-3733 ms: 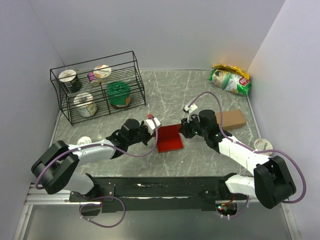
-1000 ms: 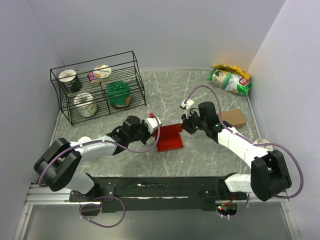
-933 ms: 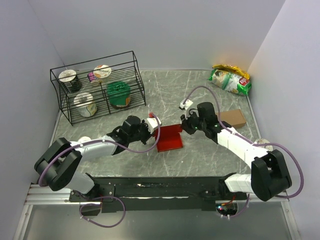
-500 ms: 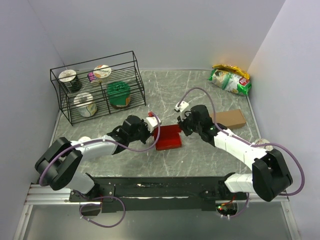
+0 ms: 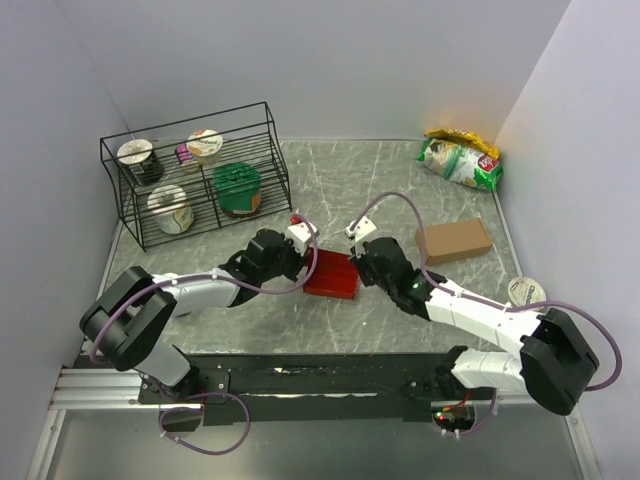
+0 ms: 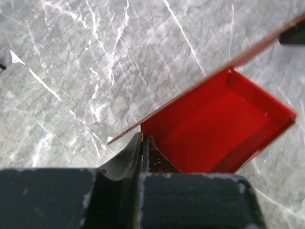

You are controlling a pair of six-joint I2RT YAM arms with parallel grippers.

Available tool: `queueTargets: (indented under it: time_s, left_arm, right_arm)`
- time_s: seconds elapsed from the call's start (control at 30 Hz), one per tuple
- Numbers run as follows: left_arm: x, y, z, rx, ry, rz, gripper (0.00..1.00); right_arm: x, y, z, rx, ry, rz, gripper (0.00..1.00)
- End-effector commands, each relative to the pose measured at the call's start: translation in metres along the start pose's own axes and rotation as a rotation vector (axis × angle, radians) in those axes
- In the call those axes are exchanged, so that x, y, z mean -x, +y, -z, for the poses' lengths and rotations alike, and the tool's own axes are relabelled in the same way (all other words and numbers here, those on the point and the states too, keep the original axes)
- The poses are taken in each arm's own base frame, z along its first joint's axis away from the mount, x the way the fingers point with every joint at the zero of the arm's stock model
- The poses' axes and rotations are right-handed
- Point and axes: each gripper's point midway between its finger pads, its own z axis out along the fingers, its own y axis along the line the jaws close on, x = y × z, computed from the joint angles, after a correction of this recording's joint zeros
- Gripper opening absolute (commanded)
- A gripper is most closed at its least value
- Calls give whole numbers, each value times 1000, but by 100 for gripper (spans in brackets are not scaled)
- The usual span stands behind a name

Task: Fold the paper box
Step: Close the paper box at the center of the board.

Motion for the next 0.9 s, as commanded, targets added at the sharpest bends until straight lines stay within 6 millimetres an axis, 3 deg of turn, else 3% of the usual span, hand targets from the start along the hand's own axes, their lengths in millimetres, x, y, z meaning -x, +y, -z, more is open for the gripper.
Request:
queueTargets:
  time_s: [0.0,0.17,0.3,0.43,0.63,0.87]
  left_arm:
    - [62,-29,-8,-85,-188,77,1]
    - [61,-43,-7,-62,-209,160,1]
    - [39,-57,-6,-55,-178,217,1]
    - [17,-54,-3,16,-166,300,1]
    - [-10,-44,5,82,-131,278,1]
    - [-44,-49,8,107,-47,257,1]
  right_arm:
    - [38,23,8,3,-156,-106,0]
    - [42,41,14,-27,-194,-101,0]
    - [35,46,14,-68,-188,-106,0]
    - [26,50,13,-98,-174,-118,0]
    - [22,50,14,-137,-157,-146,0]
    - [21,50,18,-133,-164,-189,0]
